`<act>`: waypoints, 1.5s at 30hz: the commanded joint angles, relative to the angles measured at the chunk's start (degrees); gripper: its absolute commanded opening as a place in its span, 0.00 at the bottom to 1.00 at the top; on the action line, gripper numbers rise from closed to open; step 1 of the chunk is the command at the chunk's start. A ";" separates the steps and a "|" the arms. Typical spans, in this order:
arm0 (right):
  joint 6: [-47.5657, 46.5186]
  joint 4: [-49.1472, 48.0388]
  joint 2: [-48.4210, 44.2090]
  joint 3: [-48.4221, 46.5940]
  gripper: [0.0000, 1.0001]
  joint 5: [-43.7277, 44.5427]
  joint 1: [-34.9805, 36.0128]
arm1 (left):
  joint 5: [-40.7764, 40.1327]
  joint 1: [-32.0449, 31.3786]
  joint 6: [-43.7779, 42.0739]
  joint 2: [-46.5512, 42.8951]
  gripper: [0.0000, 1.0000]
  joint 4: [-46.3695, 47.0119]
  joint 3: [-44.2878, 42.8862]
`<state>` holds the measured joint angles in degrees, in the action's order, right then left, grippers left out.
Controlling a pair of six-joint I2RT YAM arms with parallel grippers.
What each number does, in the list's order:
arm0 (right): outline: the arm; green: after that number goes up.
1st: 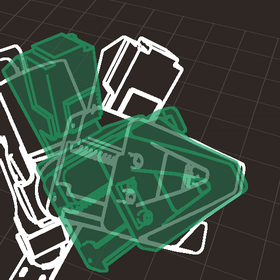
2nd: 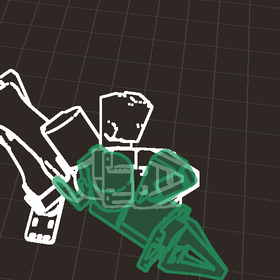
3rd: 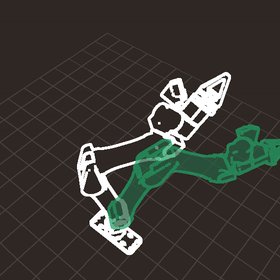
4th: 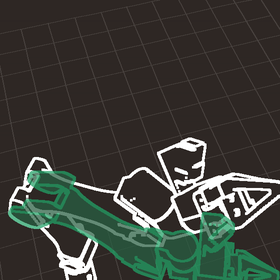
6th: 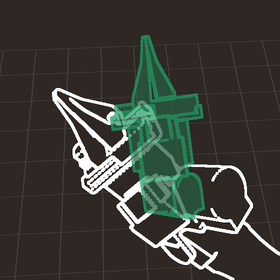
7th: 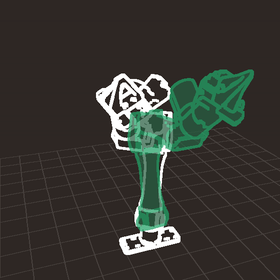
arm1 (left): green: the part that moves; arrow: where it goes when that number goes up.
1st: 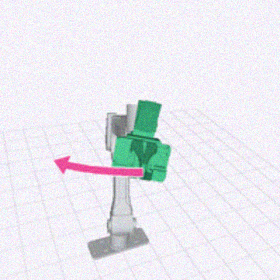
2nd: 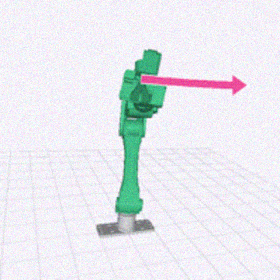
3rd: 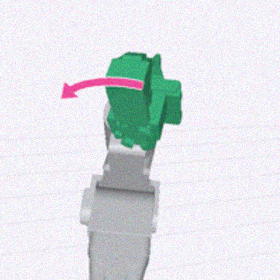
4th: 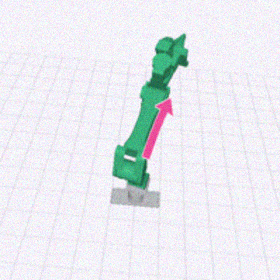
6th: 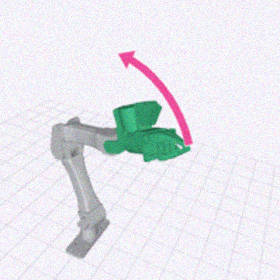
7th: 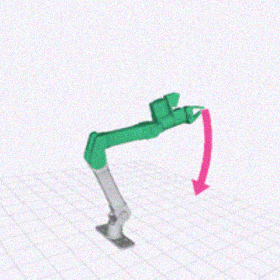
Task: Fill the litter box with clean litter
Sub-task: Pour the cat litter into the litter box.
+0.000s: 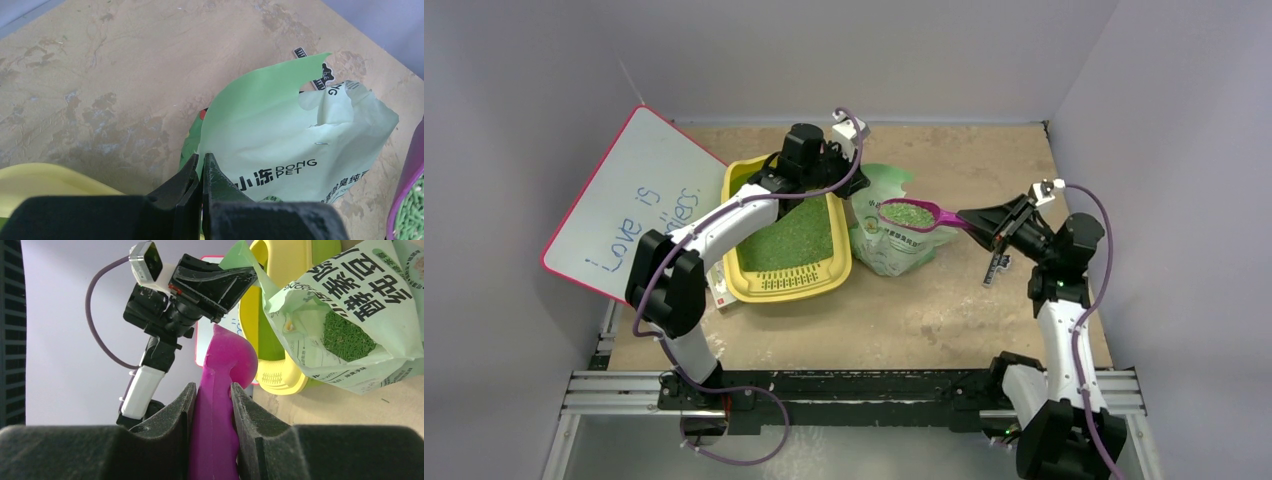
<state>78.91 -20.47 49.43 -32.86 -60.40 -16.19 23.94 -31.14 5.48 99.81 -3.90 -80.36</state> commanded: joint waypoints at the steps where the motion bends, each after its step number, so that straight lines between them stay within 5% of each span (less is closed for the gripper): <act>1: 0.58 -4.49 0.70 -3.11 0.00 4.48 4.23 | 1.20 0.61 0.97 -1.15 0.00 2.23 0.15; 22: -6.09 -6.31 14.99 -10.22 0.00 21.37 30.62 | 0.45 0.62 0.57 -2.21 0.00 2.41 0.68; 32: -9.19 -10.86 21.69 -12.31 0.00 32.05 39.27 | 0.62 0.94 1.50 -1.26 0.00 5.18 0.72; 45: -18.95 -4.51 29.77 -21.78 0.00 45.99 48.82 | 3.05 2.19 2.46 0.44 0.00 6.12 0.11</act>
<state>64.51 -24.53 77.65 -49.08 -20.62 30.59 25.76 -29.82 6.94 99.79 -0.91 -79.88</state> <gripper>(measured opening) 0.302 0.007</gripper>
